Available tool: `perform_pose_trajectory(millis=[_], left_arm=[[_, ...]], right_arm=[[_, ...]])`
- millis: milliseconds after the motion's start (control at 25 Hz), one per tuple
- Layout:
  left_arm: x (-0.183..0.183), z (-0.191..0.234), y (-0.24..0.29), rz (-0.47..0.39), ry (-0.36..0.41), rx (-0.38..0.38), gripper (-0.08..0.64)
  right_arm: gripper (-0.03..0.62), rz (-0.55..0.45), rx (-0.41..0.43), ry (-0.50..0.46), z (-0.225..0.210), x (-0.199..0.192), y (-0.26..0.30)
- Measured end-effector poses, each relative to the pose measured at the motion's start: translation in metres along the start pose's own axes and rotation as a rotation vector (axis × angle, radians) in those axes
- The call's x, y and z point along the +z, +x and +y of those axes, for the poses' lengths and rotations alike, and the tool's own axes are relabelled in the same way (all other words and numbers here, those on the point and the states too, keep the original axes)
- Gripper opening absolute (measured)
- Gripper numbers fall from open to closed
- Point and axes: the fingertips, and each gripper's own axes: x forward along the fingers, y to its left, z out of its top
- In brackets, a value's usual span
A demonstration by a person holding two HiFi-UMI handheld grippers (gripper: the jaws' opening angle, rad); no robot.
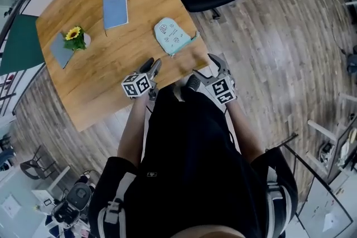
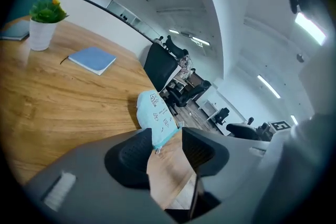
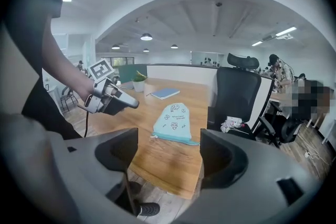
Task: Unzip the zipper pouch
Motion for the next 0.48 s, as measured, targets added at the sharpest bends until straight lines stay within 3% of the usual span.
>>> perform_pose_trajectory(millis=[480], left_arm=[[-0.022,0.032,0.050,0.079,-0.178,-0.049,0.189]], right_arm=[[0.365,0.055,-0.051,0.059,0.008,0.003,0.005]])
